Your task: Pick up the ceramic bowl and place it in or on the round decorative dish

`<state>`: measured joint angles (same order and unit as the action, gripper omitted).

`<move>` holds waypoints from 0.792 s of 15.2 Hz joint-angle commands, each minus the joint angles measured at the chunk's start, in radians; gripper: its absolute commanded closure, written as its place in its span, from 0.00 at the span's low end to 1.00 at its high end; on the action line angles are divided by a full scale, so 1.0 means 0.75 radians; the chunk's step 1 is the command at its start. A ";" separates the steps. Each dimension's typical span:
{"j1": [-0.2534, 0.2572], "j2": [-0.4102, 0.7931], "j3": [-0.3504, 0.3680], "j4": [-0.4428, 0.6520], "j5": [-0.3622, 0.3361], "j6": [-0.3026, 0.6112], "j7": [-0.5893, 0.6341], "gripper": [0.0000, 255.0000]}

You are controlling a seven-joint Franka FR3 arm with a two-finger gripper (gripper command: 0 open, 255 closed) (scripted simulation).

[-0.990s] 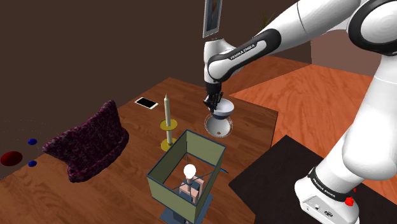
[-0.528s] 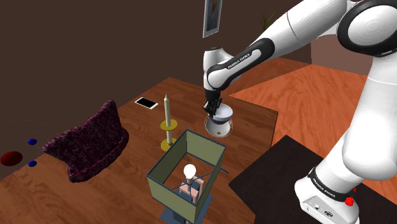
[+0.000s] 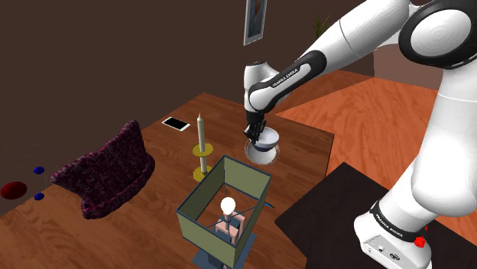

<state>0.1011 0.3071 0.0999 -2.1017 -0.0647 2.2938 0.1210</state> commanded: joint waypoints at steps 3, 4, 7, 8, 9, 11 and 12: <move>0.000 0.000 0.000 0.000 0.000 0.000 0.000 0.00; 0.000 0.000 0.000 0.000 0.000 0.000 0.000 0.00; 0.000 0.000 0.000 0.000 0.000 0.000 0.000 0.00; -0.001 -0.026 0.002 0.015 0.005 -0.040 -0.003 0.00; -0.001 -0.050 0.004 0.032 0.009 -0.081 -0.006 0.00; -0.002 -0.090 0.007 0.066 0.017 -0.155 -0.011 0.00; -0.002 -0.090 0.007 0.066 0.017 -0.155 -0.011 0.00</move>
<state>0.0991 0.2448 0.1043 -2.0618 -0.0534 2.1940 0.1127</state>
